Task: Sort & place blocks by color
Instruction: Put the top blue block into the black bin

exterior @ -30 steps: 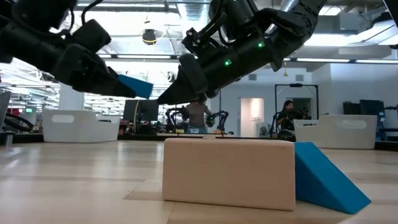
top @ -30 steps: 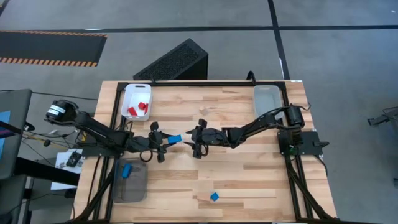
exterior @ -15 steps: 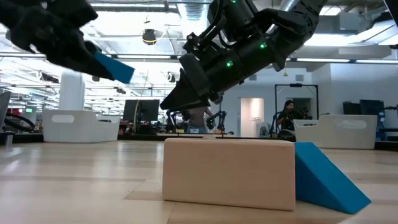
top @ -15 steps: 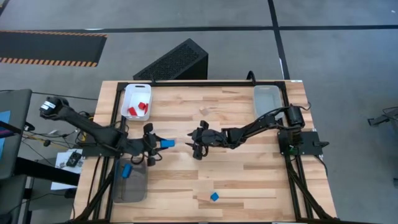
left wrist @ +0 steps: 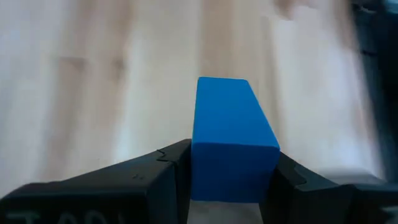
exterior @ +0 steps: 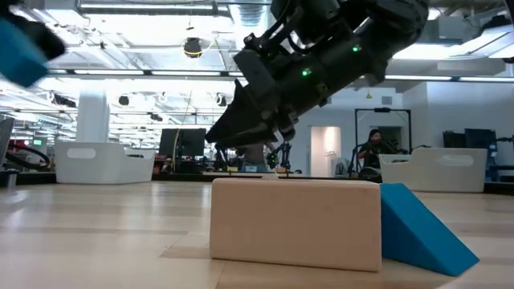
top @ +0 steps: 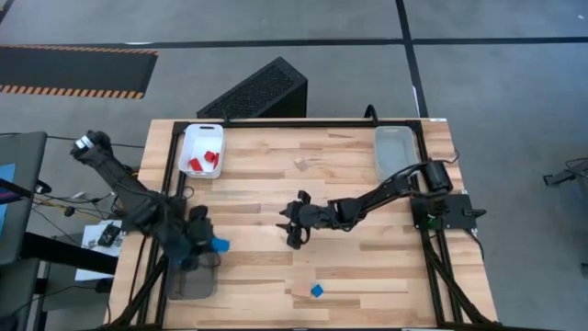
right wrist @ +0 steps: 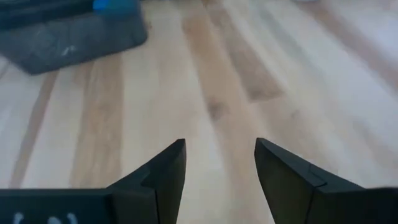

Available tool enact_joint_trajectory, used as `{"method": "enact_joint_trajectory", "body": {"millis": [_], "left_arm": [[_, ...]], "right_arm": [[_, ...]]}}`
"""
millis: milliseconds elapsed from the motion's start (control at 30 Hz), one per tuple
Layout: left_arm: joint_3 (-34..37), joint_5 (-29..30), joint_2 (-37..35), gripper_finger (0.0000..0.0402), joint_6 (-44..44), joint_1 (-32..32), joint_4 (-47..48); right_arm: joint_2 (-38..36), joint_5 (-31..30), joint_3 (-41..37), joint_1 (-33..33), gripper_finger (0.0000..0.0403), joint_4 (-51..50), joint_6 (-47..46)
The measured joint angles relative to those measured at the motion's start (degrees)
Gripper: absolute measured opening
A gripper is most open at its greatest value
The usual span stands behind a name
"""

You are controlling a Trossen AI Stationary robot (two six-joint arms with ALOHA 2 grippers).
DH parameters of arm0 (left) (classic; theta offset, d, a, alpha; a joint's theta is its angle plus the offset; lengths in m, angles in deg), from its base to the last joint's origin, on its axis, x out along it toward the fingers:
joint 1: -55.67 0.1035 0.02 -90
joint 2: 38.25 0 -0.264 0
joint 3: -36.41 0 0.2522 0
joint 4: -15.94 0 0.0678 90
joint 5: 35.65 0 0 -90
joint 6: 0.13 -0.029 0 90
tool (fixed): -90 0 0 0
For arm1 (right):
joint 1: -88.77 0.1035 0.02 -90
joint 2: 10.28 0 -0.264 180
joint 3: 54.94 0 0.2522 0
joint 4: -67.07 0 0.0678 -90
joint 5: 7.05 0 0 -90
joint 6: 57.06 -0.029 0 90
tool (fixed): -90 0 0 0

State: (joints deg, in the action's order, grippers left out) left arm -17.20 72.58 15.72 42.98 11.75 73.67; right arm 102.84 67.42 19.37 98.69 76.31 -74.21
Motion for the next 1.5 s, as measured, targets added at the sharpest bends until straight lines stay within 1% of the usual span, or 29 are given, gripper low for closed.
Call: {"method": "enact_joint_trajectory", "body": {"millis": [67, 133, 233, 300, 467, 567, 700, 833, 900, 1000, 1167, 1267, 1367, 1500], "left_arm": [[-0.01, -2.4, 0.02, 0.0105, 3.17, -3.2, 0.41], [-0.01, -3.02, 0.02, 0.0105, 6.43, -6.09, 1.18], [-0.01, -3.36, 0.12, 0.0105, 13.3, -9.99, 3.87], [0.02, -4.78, 0.89, 0.0105, 17.38, -12.09, 5.03], [2.5, -6.88, 4.48, 0.0108, 25.79, -15.59, 5.61], [3.41, -10.13, 8.39, 0.0118, 28.19, -15.87, 5.73], [3.53, -15.26, 13.19, 0.0115, 28.97, -15.84, 5.66], [3.53, -18.68, 16.49, 0.0115, 29.18, -15.32, 5.61], [3.43, -19.04, 17.23, 0.0126, 28.57, -14.97, 5.61], [3.46, -19.17, 17.31, 0.0156, 26.57, -13.82, 5.81], [3.49, -19.07, 16.9, 0.0209, 23.9, -11.7, 6.9], [3.49, -19.05, 16.9, 0.0232, 23.52, -11.42, 7.53], [2.68, -18.77, 16.9, 0.0241, 24.44, -11.44, 10.14], [-1.04, -16.85, 16.9, 0.0239, 25.55, -11.52, 16.71]], "right_arm": [[0.0, -0.04, 0.0, 1.32, 0.0211, -1.44, -2.01], [0.0, -0.75, 0.0, 2.87, 0.0208, -2.84, -3.4], [0.0, -4.25, 0.0, 5.39, 0.0203, -4.31, -5.32], [0.0, -6.1, -0.02, 6.75, 0.02, -5.94, -6.54], [0.0, -8.0, -0.02, 8.64, 0.0194, -7.96, -9.8], [0.0, -8.02, 0.06, 9.08, 0.0193, -8.1, -10.02], [0.0, -8.37, 2.56, 9.8, 0.0193, -12.18, -10.7], [0.0, -10.88, 5.15, 11.21, 0.0193, -20.06, -12.95], [0.0, -12.47, 6.14, 12.22, 0.0193, -23.94, -15.08], [0.0, -15.04, 7.1, 14.02, 0.0193, -28.3, -18.47], [0.0, -16.36, 7.17, 16.28, 0.0193, -30.93, -22.84], [0.0, -16.68, 7.17, 17.01, 0.0193, -31.57, -23.69], [0.0, -16.7, 7.17, 17.15, 0.0193, -31.8, -24.01], [0.0, -16.7, 7.17, 17.41, 0.0193, -32.04, -23.6]]}}
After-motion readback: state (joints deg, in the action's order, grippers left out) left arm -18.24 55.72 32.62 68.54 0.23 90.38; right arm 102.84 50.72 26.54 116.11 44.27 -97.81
